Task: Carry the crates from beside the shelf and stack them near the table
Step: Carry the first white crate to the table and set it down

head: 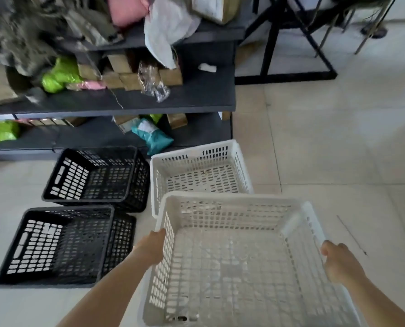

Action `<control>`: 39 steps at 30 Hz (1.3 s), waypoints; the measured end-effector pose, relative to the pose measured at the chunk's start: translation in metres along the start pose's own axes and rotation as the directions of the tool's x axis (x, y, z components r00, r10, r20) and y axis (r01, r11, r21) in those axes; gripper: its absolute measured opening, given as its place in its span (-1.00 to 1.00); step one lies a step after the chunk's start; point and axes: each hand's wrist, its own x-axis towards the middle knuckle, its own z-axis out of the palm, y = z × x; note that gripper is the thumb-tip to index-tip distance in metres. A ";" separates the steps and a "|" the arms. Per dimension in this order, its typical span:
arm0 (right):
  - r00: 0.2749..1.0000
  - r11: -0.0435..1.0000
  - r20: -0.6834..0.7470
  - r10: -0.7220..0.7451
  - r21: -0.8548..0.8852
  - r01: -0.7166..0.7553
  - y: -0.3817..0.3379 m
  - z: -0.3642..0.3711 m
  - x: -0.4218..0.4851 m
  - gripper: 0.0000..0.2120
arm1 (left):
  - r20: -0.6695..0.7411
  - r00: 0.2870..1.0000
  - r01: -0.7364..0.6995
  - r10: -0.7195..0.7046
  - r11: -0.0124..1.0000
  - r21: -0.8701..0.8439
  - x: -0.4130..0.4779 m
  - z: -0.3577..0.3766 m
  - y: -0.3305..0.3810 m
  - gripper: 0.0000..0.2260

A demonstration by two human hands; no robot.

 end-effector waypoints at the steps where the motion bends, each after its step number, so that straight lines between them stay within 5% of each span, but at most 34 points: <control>1: 1.000 1.000 -0.016 0.005 0.002 -0.005 0.008 -0.021 0.002 -0.74 | -0.005 1.000 -0.010 0.010 1.000 0.012 -0.003 -0.017 0.013 -0.63; 9: 0.987 0.993 -0.131 0.093 0.082 -0.082 0.072 -0.145 0.070 -0.85 | -0.031 0.997 -0.067 0.069 0.995 0.074 0.023 -0.140 0.121 -0.62; 19: 0.982 0.990 -0.130 0.140 0.026 -0.138 0.112 -0.321 0.235 -0.74 | -0.041 0.984 -0.170 0.173 0.983 0.076 0.163 -0.289 0.265 -0.61; 22: 0.981 0.985 -0.105 0.163 0.072 -0.156 0.112 -0.374 0.283 -0.93 | -0.033 0.983 -0.179 0.183 0.980 0.092 0.201 -0.337 0.304 -0.65; 27: 0.985 0.969 -0.004 0.175 0.175 -0.172 0.105 -0.461 0.382 -0.74 | -0.057 0.984 -0.163 0.166 0.985 0.057 0.279 -0.416 0.361 -0.87; 39: 0.988 0.899 -0.011 0.152 0.418 -0.133 0.043 -0.567 0.668 -0.26 | -0.115 0.993 -0.037 0.016 0.983 -0.182 0.527 -0.533 0.437 -0.86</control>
